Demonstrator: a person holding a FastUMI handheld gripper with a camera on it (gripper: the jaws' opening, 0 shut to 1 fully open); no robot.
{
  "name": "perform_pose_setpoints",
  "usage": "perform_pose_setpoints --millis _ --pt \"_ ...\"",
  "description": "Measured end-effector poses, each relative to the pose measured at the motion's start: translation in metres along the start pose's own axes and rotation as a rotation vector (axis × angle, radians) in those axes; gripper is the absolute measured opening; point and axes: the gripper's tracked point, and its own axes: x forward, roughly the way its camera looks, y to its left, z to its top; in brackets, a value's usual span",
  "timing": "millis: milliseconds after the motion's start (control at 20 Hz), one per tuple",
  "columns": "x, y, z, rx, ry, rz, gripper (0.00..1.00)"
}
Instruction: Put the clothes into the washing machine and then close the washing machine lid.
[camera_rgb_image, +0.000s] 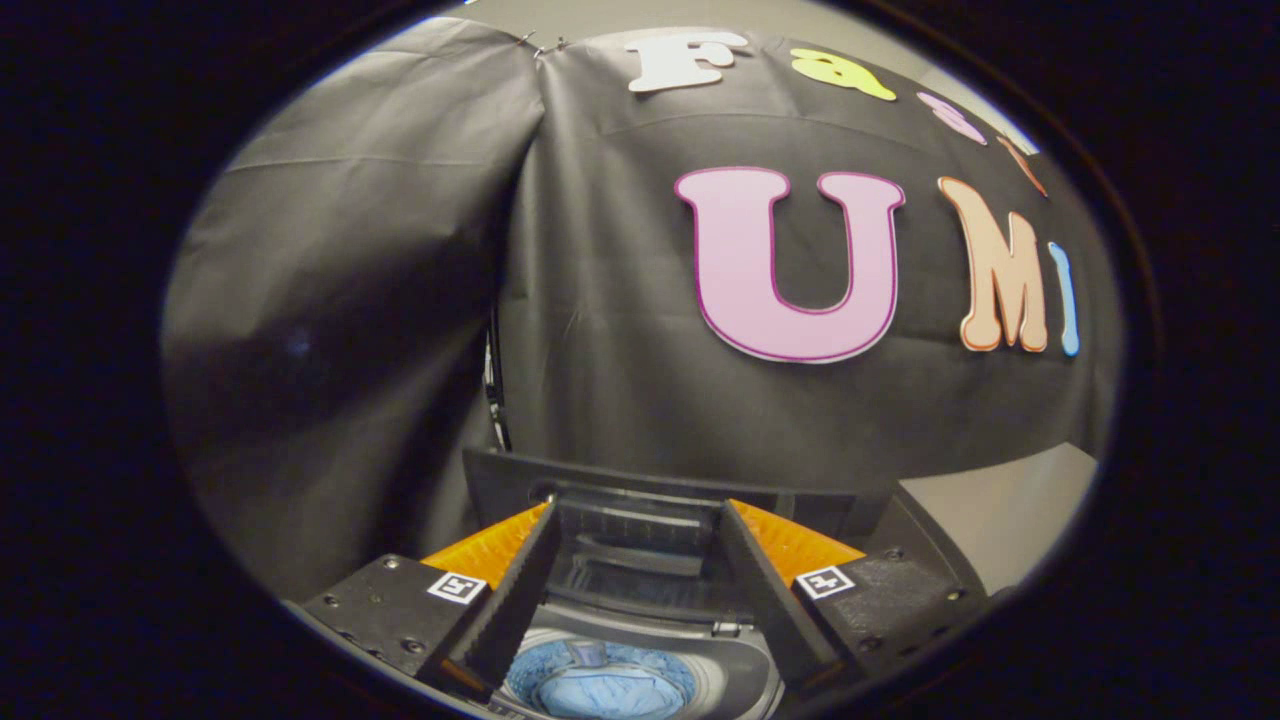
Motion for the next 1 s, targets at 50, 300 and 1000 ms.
perform_pose_setpoints --millis 50,300,1000 --pt "0.009 -0.003 0.01 0.011 -0.02 -0.007 0.97" --pt "0.059 -0.021 0.031 0.107 -0.078 -0.055 0.96" --pt "0.116 -0.042 -0.035 0.076 0.025 -0.161 0.94"
